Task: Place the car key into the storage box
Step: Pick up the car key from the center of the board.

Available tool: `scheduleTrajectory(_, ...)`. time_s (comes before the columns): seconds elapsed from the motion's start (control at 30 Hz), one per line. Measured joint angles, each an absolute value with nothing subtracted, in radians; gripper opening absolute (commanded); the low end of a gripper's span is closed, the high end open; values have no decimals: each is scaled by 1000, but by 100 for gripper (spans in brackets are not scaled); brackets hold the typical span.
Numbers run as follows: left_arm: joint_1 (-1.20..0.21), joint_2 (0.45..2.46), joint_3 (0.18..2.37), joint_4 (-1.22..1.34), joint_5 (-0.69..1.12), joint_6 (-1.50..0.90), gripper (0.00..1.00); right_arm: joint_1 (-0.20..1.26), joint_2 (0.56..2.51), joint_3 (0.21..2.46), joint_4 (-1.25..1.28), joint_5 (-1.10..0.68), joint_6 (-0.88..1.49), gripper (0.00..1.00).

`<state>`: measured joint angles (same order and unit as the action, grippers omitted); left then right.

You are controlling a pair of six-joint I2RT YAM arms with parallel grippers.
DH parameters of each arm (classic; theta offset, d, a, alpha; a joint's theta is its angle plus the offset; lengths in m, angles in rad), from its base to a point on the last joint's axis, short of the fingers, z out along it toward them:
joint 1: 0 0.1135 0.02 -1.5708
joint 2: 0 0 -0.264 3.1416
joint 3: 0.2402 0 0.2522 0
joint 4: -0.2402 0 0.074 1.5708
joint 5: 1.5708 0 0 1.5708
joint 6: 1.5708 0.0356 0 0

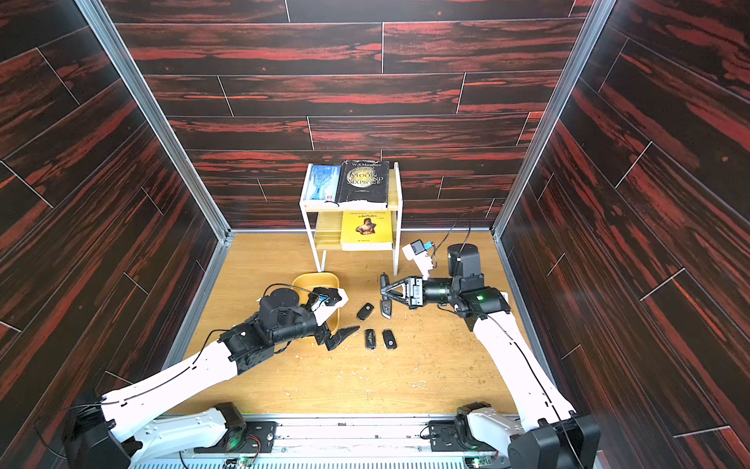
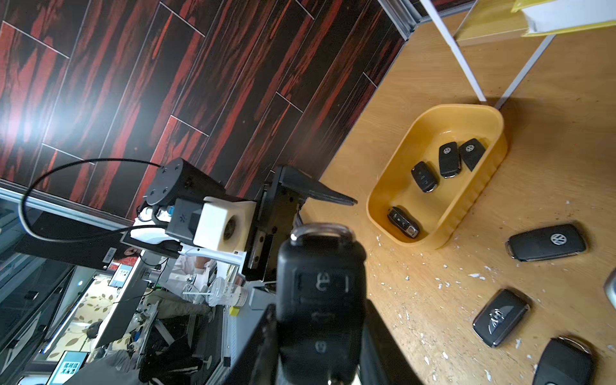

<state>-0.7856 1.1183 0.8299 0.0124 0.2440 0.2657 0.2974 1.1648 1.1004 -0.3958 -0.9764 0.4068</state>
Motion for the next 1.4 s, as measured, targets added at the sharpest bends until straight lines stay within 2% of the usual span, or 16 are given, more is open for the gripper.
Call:
scheduleTrajectory(0.3, -804, 1154, 909, -31, 243, 369, 85, 371, 1166, 1027, -270, -1004, 510, 26)
scheduleTrajectory(0.83, -854, 1287, 1039, -45, 250, 477, 91, 427, 1206, 991, -121, -1013, 591, 26)
scheduleTrajectory(1.4, -862, 1292, 1062, -53, 223, 536, 96, 431, 1213, 968, -103, -1010, 595, 26)
